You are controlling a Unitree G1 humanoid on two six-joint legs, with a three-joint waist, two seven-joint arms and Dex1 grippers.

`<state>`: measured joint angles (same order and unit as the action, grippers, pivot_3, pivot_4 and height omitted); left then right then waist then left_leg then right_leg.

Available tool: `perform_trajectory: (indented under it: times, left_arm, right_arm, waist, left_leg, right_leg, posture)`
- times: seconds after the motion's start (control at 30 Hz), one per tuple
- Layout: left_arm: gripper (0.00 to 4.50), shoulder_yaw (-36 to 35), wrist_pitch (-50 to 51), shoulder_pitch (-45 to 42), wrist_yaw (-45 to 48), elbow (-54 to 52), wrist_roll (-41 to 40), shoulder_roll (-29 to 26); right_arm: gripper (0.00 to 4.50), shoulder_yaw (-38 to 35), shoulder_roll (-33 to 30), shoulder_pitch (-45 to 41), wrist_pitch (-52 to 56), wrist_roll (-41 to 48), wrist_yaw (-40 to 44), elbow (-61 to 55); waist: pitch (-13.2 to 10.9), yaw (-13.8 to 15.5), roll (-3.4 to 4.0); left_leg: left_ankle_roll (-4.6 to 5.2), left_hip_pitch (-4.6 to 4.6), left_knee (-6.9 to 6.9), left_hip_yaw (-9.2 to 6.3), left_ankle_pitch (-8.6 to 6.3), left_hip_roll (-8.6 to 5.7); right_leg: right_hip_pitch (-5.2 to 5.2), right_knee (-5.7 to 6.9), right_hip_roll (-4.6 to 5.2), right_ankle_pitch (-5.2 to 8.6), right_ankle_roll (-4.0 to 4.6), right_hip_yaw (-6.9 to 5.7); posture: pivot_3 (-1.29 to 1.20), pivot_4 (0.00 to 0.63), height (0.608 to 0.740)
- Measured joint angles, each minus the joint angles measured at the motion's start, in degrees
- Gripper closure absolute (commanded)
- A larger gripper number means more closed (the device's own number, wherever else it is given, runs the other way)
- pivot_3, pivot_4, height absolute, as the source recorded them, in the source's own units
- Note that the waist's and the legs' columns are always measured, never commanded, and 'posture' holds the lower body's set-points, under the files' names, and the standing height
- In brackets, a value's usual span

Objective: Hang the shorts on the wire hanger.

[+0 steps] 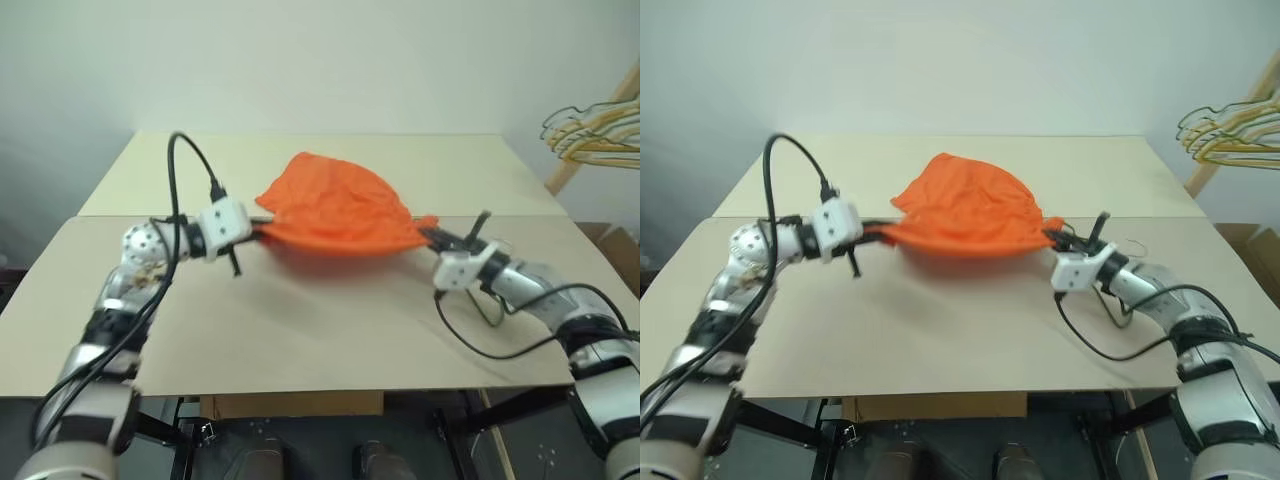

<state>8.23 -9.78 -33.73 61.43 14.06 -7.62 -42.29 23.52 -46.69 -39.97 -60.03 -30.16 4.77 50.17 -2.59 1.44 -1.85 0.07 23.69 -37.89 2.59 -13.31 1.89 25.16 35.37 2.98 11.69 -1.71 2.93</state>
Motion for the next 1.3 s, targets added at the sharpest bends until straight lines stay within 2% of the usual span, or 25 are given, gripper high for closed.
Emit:
perform_trajectory:
  times: [0.07, 0.13, 0.2, 0.3, 0.47, 0.53, 0.67, 0.8, 1.0, 1.1, 1.13, 1.3]
  left_arm:
    - [4.5, 0.0, 2.7, 4.0, 5.2, -7.2, -1.6, -5.7]
    - [4.5, 0.1, 4.0, 8.3, 10.2, -13.1, -2.0, -10.9]
    - [4.5, 0.5, 6.1, 12.0, 13.4, -17.4, -2.6, -14.2]
    - [4.5, 1.3, 8.9, 16.2, 17.1, -23.4, -2.9, -18.2]
    - [4.5, 1.4, 14.1, 21.8, 18.5, -31.7, -3.5, -21.9]
    - [4.5, 1.4, 16.1, 24.2, 18.0, -34.4, -3.5, -22.7]
    - [4.5, 0.9, 19.4, 27.7, 16.3, -38.2, -3.6, -23.1]
    - [3.51, -0.1, 18.2, 29.4, 16.2, -37.7, -3.2, -24.1]
    - [1.47, -2.5, 9.4, 28.8, 18.5, -31.6, -3.4, -24.8]
    - [0.41, -4.8, 7.1, 26.9, 21.6, -29.0, -8.3, -23.9]
    - [0.12, -5.7, 7.2, 26.0, 23.0, -28.2, -10.7, -23.6]
    - [0.12, -8.8, 14.1, 16.8, 22.7, -24.7, -19.2, -19.5]
  right_arm:
    - [4.49, 0.9, -0.5, 1.7, -2.3, -0.1, 3.3, -2.4]
    - [4.49, 1.4, -1.6, 3.4, -4.4, 0.0, 6.4, -4.7]
    - [4.49, 1.8, -2.7, 5.1, -5.5, 0.4, 9.7, -7.6]
    - [4.49, 3.0, -3.9, 9.0, -6.2, 2.1, 15.1, -12.1]
    - [4.49, 2.6, -5.0, 13.7, -4.3, 2.2, 18.2, -17.3]
    - [4.49, 1.9, -5.0, 14.9, -2.6, 2.0, 18.2, -19.1]
    - [4.49, -0.4, -5.4, 19.1, 1.5, 2.0, 18.1, -24.0]
    - [3.51, -1.4, -8.8, 25.7, 7.1, 7.7, 24.0, -30.5]
    - [1.34, -4.5, -15.1, 34.9, 16.7, 19.4, 33.4, -45.1]
    - [0.16, -9.2, -16.3, 40.7, 25.5, 27.2, 35.8, -51.8]
    - [0.0, -11.5, -16.3, 42.5, 30.1, 30.8, 36.1, -53.9]
    - [0.0, -24.4, -14.6, 44.8, 58.9, 47.1, 33.6, -61.1]
  waist:
    - [0.0, -0.8, 0.01]
    - [-0.1, -1.2, 0.08]
    - [-0.1, -1.2, 0.09]
    - [-0.2, -1.1, 0.04]
    - [-0.2, -0.9, 0.01]
    - [-0.2, -0.9, 0.0]
    - [-0.2, -0.8, -0.01]
    - [-0.2, -0.5, 0.0]
    - [-0.2, -0.8, -0.04]
    - [-0.2, -0.4, -0.04]
    - [-0.2, -0.2, -0.05]
    - [-0.2, 0.7, -0.07]
  left_leg:
    - [0.14, -0.67, 0.0, 0.07, -0.05, -0.02]
    - [0.26, -1.72, 0.03, 0.15, 0.01, -0.02]
    - [0.47, -2.47, 0.05, 0.2, 0.14, 0.01]
    - [0.62, -3.05, 0.05, 0.25, 0.25, 0.04]
    - [0.52, -3.49, 0.05, 0.6, 0.2, 0.0]
    - [0.85, -3.48, 0.05, 0.67, 0.39, 0.01]
    - [0.87, -3.25, 0.1, 0.83, 0.37, 0.0]
    - [0.89, -2.8, 0.09, 0.9, 0.37, -0.07]
    - [0.88, -2.84, 0.09, 0.92, 0.37, 0.04]
    - [0.86, -2.84, 0.06, 0.94, 0.37, 0.07]
    - [0.85, -2.79, 0.05, 0.94, 0.37, 0.07]
    - [0.83, -2.78, 0.01, 1.0, 0.36, 0.05]
  right_leg:
    - [-0.53, -0.14, 0.02, 0.03, 0.01, 0.06]
    - [-1.56, -0.13, 0.03, 0.28, 0.18, 0.12]
    - [-2.21, -0.09, 0.07, 0.62, -0.01, 0.13]
    - [-2.75, 0.05, 0.18, 0.63, 0.03, 0.17]
    - [-2.82, 0.58, 0.39, 0.63, 0.02, 0.72]
    - [-2.77, 0.62, 0.37, 0.63, 0.03, 0.74]
    - [-2.45, 0.65, 0.34, 0.74, -0.04, 0.86]
    - [-2.0, 0.68, 0.36, 0.75, -0.05, 0.9]
    - [-2.0, 0.68, 0.34, 0.76, -0.07, 0.9]
    - [-1.97, 0.67, 0.37, 0.77, -0.08, 0.88]
    - [-1.94, 0.67, 0.39, 0.77, -0.08, 0.88]
    - [-1.91, 0.61, 0.35, 0.76, -0.11, 0.87]
  posture:
    - [0.18, 0.0, 0.74]
    - [0.17, 0.0, 0.74]
    - [0.17, 0.0, 0.74]
    - [0.16, 0.0, 0.74]
    - [0.15, 0.0, 0.74]
    - [0.14, 0.0, 0.74]
    - [0.13, 0.0, 0.74]
    - [0.14, 0.0, 0.74]
    - [0.16, 0.0, 0.74]
    - [0.17, 0.0, 0.74]
    - [0.17, 0.0, 0.74]
    - [0.17, 0.0, 0.74]
